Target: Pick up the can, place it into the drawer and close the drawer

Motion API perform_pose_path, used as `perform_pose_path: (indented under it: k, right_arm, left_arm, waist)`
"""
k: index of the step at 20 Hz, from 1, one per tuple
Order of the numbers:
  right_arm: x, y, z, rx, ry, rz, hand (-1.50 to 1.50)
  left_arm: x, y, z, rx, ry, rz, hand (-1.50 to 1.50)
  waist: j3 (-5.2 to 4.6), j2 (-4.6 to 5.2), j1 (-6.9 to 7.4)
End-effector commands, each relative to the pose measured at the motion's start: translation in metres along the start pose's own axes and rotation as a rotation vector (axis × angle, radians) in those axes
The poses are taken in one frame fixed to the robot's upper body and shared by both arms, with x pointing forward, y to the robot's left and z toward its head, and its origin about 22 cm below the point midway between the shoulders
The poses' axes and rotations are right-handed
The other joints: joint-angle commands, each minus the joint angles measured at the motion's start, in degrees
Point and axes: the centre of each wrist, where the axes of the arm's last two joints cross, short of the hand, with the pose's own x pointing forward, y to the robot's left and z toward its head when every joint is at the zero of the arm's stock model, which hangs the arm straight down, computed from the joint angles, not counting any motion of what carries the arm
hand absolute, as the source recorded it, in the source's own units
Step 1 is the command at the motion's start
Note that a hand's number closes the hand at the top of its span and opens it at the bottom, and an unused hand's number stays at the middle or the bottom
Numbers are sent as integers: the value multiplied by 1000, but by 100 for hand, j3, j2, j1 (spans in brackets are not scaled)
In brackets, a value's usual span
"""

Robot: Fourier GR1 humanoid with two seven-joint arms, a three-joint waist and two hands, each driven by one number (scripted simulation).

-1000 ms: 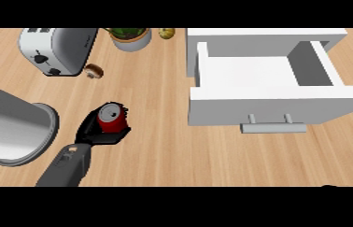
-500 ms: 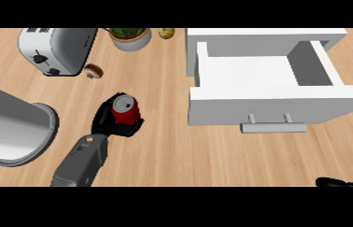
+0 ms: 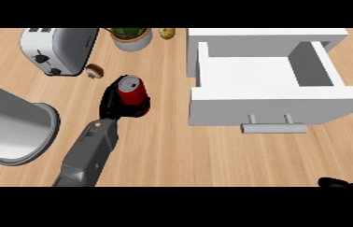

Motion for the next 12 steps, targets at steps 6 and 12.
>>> perform_pose_path:
  k: [6, 12]
  right_arm:
    - [-7, -6, -6, -28, 14, 24, -150]
    - [0, -1, 5, -38, 2, 14, -150]
  left_arm:
    - [71, -51, -46, -89, -83, -78, 150]
    - [134, -95, -53, -175, -74, -62, 150]
  waist:
    - [5, -18, 52]
    - [6, -49, 84]
